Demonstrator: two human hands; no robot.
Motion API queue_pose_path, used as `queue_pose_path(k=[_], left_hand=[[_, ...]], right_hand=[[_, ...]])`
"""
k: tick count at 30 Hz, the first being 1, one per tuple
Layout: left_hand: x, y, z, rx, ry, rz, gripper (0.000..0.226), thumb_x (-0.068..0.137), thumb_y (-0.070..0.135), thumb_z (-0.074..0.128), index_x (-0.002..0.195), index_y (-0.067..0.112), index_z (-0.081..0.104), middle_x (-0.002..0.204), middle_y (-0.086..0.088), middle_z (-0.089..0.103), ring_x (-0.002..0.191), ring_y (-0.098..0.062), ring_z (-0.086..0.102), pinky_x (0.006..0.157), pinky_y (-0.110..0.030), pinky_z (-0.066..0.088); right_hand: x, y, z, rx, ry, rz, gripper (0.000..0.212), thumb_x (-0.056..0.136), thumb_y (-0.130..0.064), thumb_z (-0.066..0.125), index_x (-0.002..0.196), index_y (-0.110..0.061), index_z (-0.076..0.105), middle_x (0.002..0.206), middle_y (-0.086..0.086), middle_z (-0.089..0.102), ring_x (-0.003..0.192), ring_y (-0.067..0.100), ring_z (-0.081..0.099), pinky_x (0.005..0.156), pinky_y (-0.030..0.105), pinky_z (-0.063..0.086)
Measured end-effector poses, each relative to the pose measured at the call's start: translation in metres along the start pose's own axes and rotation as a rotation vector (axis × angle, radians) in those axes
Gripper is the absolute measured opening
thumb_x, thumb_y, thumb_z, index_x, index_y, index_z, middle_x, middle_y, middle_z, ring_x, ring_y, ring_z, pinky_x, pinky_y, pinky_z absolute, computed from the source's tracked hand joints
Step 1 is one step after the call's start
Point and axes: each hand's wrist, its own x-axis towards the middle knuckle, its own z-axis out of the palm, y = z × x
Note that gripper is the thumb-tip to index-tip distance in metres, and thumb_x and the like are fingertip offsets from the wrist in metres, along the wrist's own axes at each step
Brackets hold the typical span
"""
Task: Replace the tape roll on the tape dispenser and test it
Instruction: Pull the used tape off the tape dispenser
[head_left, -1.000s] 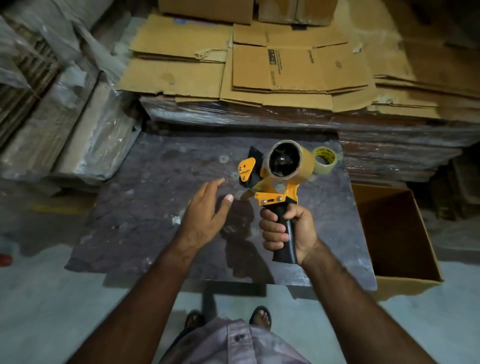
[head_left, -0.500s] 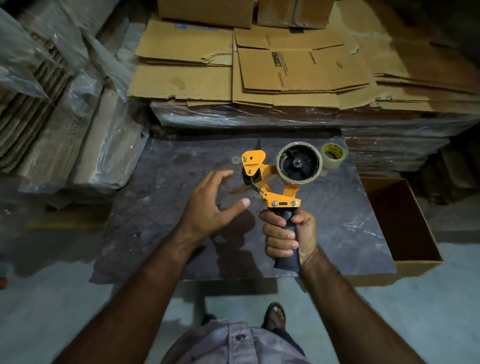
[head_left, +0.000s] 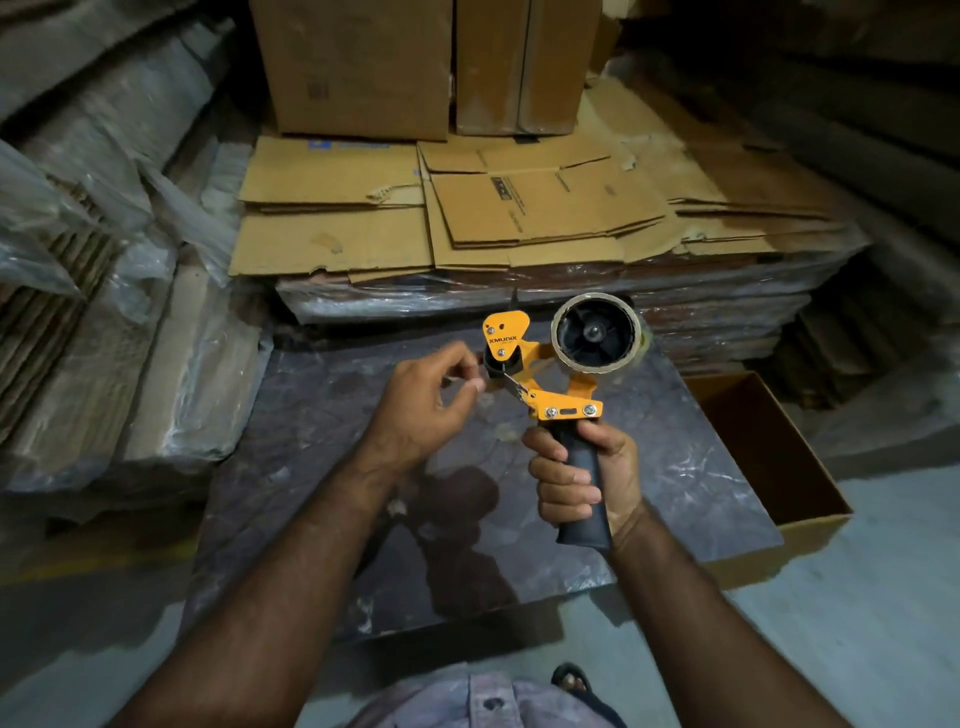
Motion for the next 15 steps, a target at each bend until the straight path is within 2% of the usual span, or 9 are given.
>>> queue_pose_path(k=[2,4,8,10,12,15], left_hand=[[0.013,0.004,-0.007,-0.062,0.051,-0.001,0.011,0.092,0.011,0.067,0.086,0.015,0.058,0.104,0.006,0.075,0.096,-0.012,0.072,0.083,-0.044,0.06],[0.026,0.009,-0.013,-0.078,0.093,0.01,0.009,0.093,0.009,0.066,0.088,0.012,0.059,0.104,0.004,0.076,0.092,-0.014,0.073,0.081,-0.042,0.061],[0.037,0.013,-0.007,-0.085,0.087,-0.022,0.014,0.088,0.017,0.074,0.089,0.013,0.06,0.106,0.004,0.074,0.091,-0.01,0.071,0.078,-0.036,0.06],[0.036,0.018,0.005,-0.073,-0.001,-0.064,0.027,0.084,0.031,0.08,0.099,0.019,0.061,0.117,0.005,0.071,0.098,-0.007,0.07,0.081,-0.035,0.06],[0.038,0.028,0.018,-0.053,-0.088,-0.102,0.054,0.076,0.045,0.083,0.119,0.025,0.057,0.128,0.009,0.065,0.108,-0.004,0.066,0.082,-0.028,0.058],[0.048,0.049,0.035,-0.09,-0.109,-0.121,0.08,0.066,0.052,0.087,0.132,0.03,0.049,0.134,0.009,0.06,0.116,-0.005,0.061,0.085,-0.025,0.054]], right_hand=[[0.0,-0.011,-0.001,-0.029,0.106,-0.06,0.029,0.09,-0.033,0.058,0.087,-0.007,0.047,0.055,0.001,0.044,0.039,0.009,0.035,0.039,0.023,0.037],[-0.004,-0.022,-0.006,-0.021,0.164,-0.096,0.032,0.093,-0.036,0.058,0.083,-0.009,0.046,0.053,-0.002,0.041,0.037,0.006,0.032,0.036,0.02,0.035],[-0.017,-0.039,-0.011,0.003,0.047,-0.097,0.034,0.096,-0.039,0.053,0.078,-0.013,0.04,0.053,-0.004,0.036,0.034,0.006,0.032,0.036,0.02,0.031],[-0.022,-0.045,-0.009,-0.027,-0.02,-0.091,0.035,0.095,-0.039,0.053,0.076,-0.016,0.035,0.052,-0.004,0.037,0.032,0.006,0.033,0.035,0.02,0.033],[-0.024,-0.052,-0.006,-0.039,-0.076,-0.08,0.035,0.093,-0.037,0.055,0.076,-0.016,0.033,0.051,-0.004,0.038,0.031,0.007,0.035,0.035,0.02,0.036],[-0.034,-0.064,-0.004,-0.036,-0.122,-0.043,0.035,0.092,-0.035,0.057,0.075,-0.016,0.033,0.051,-0.003,0.039,0.031,0.009,0.035,0.036,0.021,0.039]])
